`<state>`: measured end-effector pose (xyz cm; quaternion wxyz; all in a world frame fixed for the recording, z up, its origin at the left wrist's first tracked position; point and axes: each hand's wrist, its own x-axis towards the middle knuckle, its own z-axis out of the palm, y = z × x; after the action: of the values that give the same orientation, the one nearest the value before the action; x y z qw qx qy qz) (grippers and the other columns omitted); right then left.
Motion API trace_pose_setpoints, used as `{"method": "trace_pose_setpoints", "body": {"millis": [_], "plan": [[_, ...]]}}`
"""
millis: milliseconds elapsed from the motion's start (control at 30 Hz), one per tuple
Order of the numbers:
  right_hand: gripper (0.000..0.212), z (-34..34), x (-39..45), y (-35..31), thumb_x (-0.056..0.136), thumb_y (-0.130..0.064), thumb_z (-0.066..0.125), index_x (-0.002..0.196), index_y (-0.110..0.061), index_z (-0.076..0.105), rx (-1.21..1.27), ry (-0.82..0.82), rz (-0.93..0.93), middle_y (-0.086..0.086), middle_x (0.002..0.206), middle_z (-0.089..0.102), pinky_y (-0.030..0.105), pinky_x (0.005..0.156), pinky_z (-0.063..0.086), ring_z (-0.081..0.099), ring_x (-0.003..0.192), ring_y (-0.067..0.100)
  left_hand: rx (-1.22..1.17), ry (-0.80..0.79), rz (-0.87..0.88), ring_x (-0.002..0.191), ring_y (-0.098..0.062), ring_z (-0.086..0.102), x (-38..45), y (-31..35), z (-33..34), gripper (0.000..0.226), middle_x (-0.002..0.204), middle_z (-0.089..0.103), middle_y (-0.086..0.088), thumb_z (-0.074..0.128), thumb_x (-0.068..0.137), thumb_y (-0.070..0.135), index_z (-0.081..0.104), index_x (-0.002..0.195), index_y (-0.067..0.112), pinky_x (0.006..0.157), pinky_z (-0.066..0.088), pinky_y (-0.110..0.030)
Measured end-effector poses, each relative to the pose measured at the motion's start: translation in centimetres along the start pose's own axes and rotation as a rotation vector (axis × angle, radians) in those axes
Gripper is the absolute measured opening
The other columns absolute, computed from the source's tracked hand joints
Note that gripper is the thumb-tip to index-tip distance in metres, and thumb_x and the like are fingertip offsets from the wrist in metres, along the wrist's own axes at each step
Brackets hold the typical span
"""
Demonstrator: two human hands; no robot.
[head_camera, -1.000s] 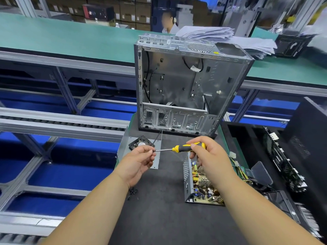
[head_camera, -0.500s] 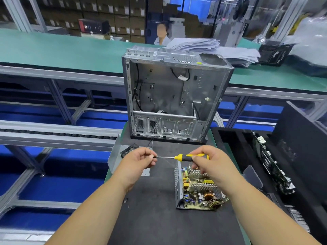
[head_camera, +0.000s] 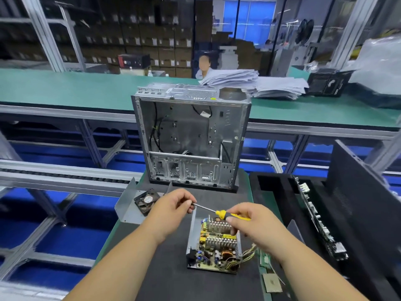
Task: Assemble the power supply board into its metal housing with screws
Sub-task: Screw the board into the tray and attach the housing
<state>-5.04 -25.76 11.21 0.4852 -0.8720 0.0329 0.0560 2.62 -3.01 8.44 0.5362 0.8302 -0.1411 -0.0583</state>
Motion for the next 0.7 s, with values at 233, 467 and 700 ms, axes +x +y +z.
{"method": "trace_pose_setpoints", "body": {"millis": [233, 467, 700], "plan": [[0.005, -3.5, -1.6, 2.6, 0.092, -0.028, 0.065, 0.09, -0.028, 0.07, 0.063, -0.013, -0.031, -0.002, 0.07, 0.073, 0.017, 0.052, 0.04, 0.052, 0.052, 0.003, 0.038, -0.035, -0.005, 0.089, -0.012, 0.065, -1.1, 3.2, 3.6, 0.018, 0.09, 0.068, 0.005, 0.056, 0.097, 0.014, 0.066, 0.093, 0.029, 0.083, 0.052, -0.027], [0.012, -5.6, -2.6, 4.0, 0.094, -0.028, 0.061, 0.086, -0.026, 0.07, 0.126, 0.005, -0.039, -0.001, 0.071, 0.073, 0.018, 0.052, 0.041, 0.05, 0.057, 0.008, -0.032, 0.056, 0.015, 0.106, -0.001, 0.055, -1.2, 5.0, 5.6, 0.031, 0.116, 0.058, 0.009, 0.057, 0.097, 0.023, 0.051, 0.127, 0.031, 0.093, 0.044, -0.019], [0.015, -6.9, -3.1, 6.5, 0.091, -0.029, 0.065, 0.078, -0.026, 0.072, 0.261, 0.115, 0.071, -0.01, 0.073, 0.059, 0.027, 0.067, 0.04, 0.051, 0.071, 0.012, 0.477, -0.001, -0.046, 0.127, -0.012, 0.047, 0.1, 2.2, 4.7, 0.047, 0.137, 0.05, 0.004, 0.041, 0.096, -0.001, 0.051, 0.133, 0.026, 0.106, 0.037, -0.026]]}}
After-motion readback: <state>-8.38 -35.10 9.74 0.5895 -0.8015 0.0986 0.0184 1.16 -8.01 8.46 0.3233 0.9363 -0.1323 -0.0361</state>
